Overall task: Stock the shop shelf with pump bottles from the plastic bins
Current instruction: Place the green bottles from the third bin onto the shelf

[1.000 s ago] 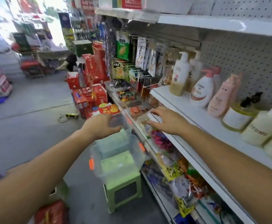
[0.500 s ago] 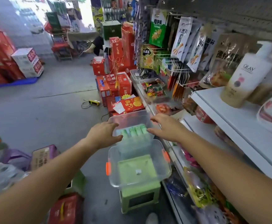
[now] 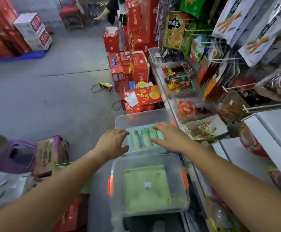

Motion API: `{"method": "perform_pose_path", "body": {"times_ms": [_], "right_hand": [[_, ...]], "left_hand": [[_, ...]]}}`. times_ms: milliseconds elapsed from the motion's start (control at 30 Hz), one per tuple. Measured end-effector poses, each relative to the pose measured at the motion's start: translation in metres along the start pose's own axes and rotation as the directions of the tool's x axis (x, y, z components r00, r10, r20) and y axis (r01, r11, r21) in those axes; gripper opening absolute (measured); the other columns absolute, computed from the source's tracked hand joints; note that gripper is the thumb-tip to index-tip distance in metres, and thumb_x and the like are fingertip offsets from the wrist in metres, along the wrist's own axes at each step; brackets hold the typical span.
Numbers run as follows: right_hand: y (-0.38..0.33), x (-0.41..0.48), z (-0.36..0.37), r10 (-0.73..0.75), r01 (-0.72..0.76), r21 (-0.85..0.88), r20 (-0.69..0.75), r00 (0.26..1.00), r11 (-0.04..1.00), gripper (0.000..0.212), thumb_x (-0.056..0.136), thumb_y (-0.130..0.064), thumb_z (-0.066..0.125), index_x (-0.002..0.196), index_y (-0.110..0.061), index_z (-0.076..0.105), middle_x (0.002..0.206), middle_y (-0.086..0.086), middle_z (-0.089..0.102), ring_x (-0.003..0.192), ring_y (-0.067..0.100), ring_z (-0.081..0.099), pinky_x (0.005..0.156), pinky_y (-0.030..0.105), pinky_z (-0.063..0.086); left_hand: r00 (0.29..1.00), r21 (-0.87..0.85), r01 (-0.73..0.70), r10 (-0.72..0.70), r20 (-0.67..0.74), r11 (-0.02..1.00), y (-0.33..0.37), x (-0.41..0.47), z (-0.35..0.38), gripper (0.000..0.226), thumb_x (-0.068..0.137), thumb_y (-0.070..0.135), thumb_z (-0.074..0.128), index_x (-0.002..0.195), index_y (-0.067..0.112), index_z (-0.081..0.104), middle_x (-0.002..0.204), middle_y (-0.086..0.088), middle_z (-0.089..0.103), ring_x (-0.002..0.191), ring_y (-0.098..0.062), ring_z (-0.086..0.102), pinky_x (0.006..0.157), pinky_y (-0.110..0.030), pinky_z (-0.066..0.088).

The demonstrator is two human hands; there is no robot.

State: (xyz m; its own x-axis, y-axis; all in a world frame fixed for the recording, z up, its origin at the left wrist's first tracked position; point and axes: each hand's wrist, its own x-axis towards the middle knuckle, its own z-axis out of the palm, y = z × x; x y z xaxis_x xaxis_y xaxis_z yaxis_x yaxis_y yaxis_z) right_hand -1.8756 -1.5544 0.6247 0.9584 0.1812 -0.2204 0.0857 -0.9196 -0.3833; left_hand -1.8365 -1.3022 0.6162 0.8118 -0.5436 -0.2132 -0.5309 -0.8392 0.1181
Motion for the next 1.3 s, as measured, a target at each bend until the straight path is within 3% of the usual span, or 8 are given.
{"method": "perform_pose_path", "body": {"times_ms": [233,533,733,967,1100,1200,1300], "right_hand": [[0.034,0.074,0.042,0.076,-0.08,0.032,0.119,0.99,0.996,0.06,0.095,-0.048,0.057,0.145,-0.018,0.045,0.145,0.001,0.047,0.132,0.02,0.045,0.105,0.034,0.041],[0.074,0.154,0.127,0.179,-0.199,0.057,0.251,0.951,0.978,0.057,0.096,-0.046,0.055,0.145,-0.018,0.044,0.142,0.002,0.046,0.13,0.024,0.048,0.102,0.045,0.045],[0.108,0.188,0.18,0.221,-0.24,0.013,0.347,0.912,0.971,0.054,0.097,-0.045,0.054,0.142,-0.016,0.047,0.139,0.005,0.049,0.126,0.026,0.051,0.098,0.042,0.047],[0.136,0.216,0.233,0.27,-0.277,-0.034,0.362,0.892,0.96,0.05,0.097,-0.039,0.057,0.138,-0.011,0.047,0.139,0.008,0.047,0.121,0.03,0.053,0.094,0.041,0.048],[0.145,0.235,0.253,0.178,-0.139,-0.136,0.339,0.924,0.981,0.041,0.095,-0.017,0.057,0.135,-0.013,0.047,0.135,0.007,0.046,0.12,0.028,0.05,0.087,0.04,0.048],[0.151,0.252,0.263,0.129,-0.06,-0.213,0.328,0.936,0.975,0.045,0.089,-0.009,0.06,0.133,-0.015,0.05,0.133,0.005,0.049,0.12,0.028,0.05,0.089,0.041,0.049],[0.156,0.266,0.274,-0.009,0.122,-0.305,0.349,0.937,0.945,0.05,0.083,-0.005,0.064,0.131,-0.017,0.054,0.134,0.004,0.05,0.124,0.027,0.049,0.096,0.041,0.048]], "left_hand": [[0.994,-0.055,-0.056,0.061,0.094,0.997,-0.043,0.079,0.064,0.057,0.09,0.04,0.06,0.143,0.023,0.049,0.146,0.002,0.053,0.131,-0.022,0.05,0.11,-0.033,0.037],[0.96,-0.114,-0.099,0.125,0.249,0.989,-0.078,0.158,0.164,0.056,0.089,0.032,0.06,0.142,0.019,0.049,0.142,-0.002,0.055,0.129,-0.025,0.052,0.108,-0.036,0.041],[0.93,-0.081,-0.076,0.1,0.354,0.994,-0.076,0.192,0.224,0.055,0.087,0.016,0.059,0.141,0.02,0.049,0.138,-0.002,0.057,0.125,-0.027,0.053,0.103,-0.039,0.044],[0.933,-0.012,-0.037,0.038,0.357,0.999,-0.075,0.228,0.275,0.043,0.082,0.004,0.056,0.123,0.014,0.057,0.12,-0.007,0.063,0.11,-0.029,0.058,0.095,-0.039,0.049],[0.924,0.147,-0.252,0.192,0.331,0.957,-0.078,0.245,0.291,0.043,0.083,0.0,0.054,0.124,0.012,0.055,0.118,-0.006,0.059,0.111,-0.028,0.055,0.102,-0.034,0.039],[0.854,0.268,-0.481,0.378,0.357,0.834,-0.077,0.256,0.309,0.038,0.083,0.004,0.058,0.121,0.01,0.059,0.114,-0.007,0.062,0.106,-0.028,0.059,0.104,-0.035,0.042],[0.789,0.324,-0.601,0.478,0.385,0.73,-0.071,0.265,0.322,0.037,0.083,0.005,0.051,0.116,0.014,0.064,0.111,-0.004,0.066,0.104,-0.027,0.062,0.102,-0.034,0.044]]}}
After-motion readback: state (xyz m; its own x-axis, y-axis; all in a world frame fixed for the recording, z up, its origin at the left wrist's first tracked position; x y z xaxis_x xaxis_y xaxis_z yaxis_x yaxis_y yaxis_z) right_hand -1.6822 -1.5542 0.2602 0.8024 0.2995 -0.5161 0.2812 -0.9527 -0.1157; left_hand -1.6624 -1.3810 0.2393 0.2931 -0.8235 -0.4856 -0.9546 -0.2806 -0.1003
